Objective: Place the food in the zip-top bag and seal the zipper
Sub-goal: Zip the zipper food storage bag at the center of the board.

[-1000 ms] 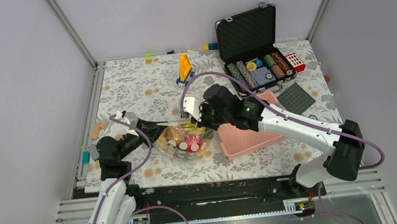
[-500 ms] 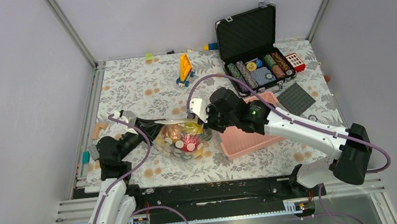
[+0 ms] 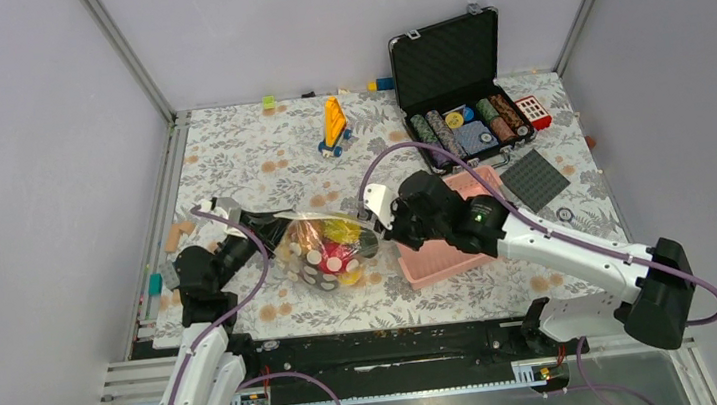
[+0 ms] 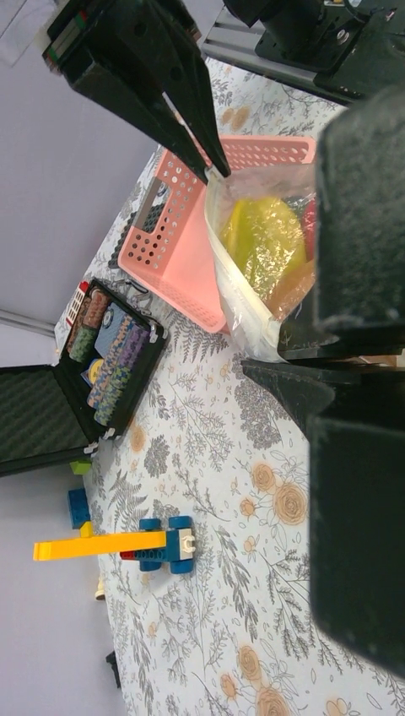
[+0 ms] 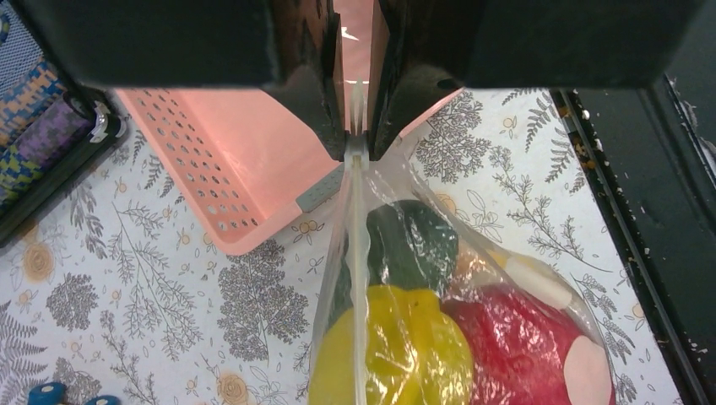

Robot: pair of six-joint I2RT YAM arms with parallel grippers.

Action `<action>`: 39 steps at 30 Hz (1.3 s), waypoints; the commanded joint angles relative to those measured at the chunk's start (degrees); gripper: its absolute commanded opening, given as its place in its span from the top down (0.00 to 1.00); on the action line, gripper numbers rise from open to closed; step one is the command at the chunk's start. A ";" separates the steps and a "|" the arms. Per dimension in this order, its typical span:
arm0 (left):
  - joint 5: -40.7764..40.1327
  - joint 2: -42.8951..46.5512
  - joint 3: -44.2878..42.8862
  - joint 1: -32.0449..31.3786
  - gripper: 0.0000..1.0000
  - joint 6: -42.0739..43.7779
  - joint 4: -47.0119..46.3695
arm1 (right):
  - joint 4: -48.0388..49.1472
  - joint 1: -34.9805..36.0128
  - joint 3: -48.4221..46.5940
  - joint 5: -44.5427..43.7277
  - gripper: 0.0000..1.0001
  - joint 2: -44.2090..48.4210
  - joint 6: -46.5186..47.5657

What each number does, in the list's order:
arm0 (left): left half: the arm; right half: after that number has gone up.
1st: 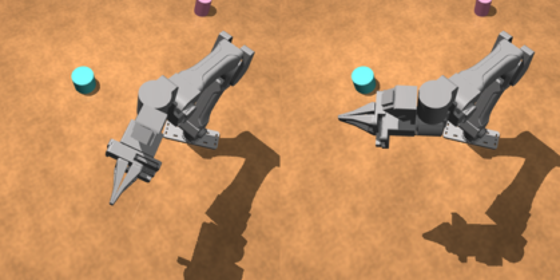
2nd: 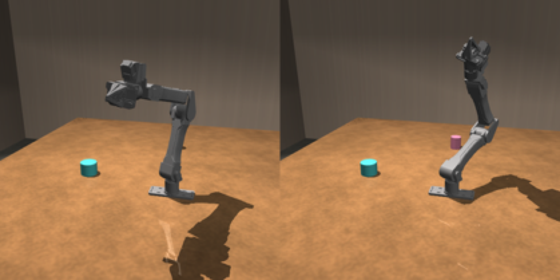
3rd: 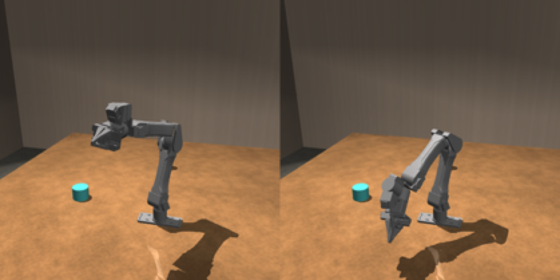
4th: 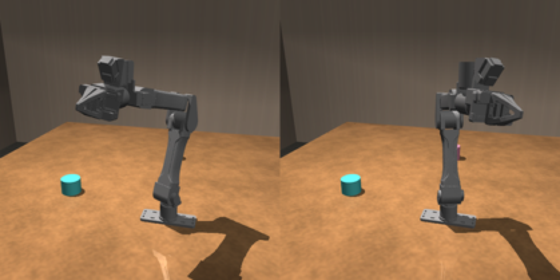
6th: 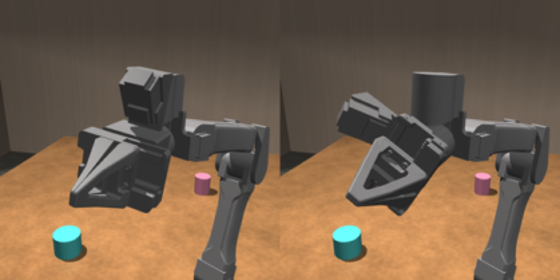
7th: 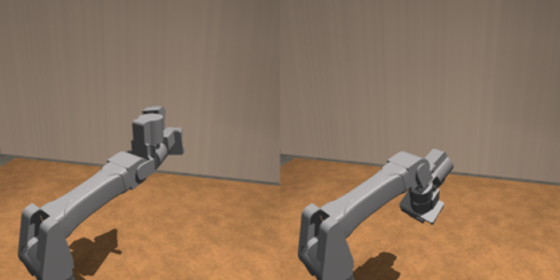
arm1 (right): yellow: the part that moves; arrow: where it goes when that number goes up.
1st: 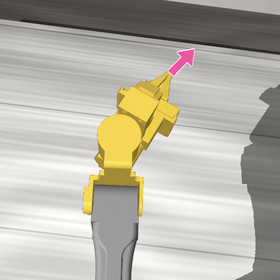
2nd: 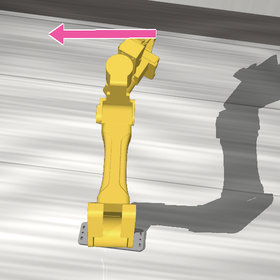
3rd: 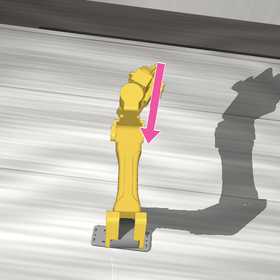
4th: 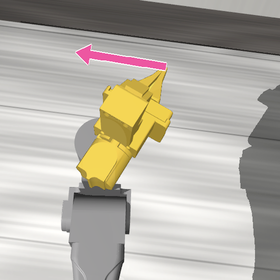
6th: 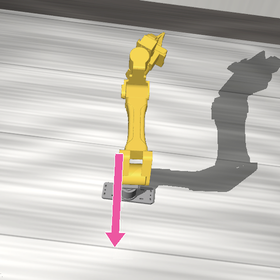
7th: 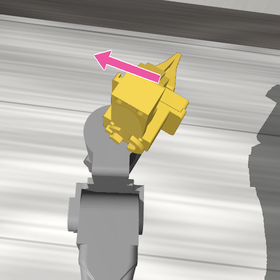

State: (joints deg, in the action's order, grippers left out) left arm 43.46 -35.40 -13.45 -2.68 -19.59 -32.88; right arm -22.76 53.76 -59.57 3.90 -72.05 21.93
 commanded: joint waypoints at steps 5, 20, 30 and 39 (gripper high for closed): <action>-8.29 -0.97 -1.08 1.10 1.00 -0.48 -4.08 | 2.35 -0.76 4.87 -1.83 0.95 4.37 -5.57; -8.19 -1.88 -2.10 1.40 1.00 -0.28 -1.78 | 5.79 -0.80 14.66 -6.37 0.95 12.78 -9.61; -6.90 -4.41 -2.39 1.48 1.00 -0.97 -3.51 | 9.53 -0.76 19.41 -4.42 0.92 17.90 -11.45; -8.30 -10.60 -8.63 1.49 1.00 -2.65 4.24 | 12.32 -0.76 19.07 -11.89 0.01 23.73 -18.13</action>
State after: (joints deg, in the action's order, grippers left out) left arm 38.96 -43.88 -16.53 -1.63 -21.28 -29.15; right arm -10.94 53.39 -40.91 -0.49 -52.23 8.19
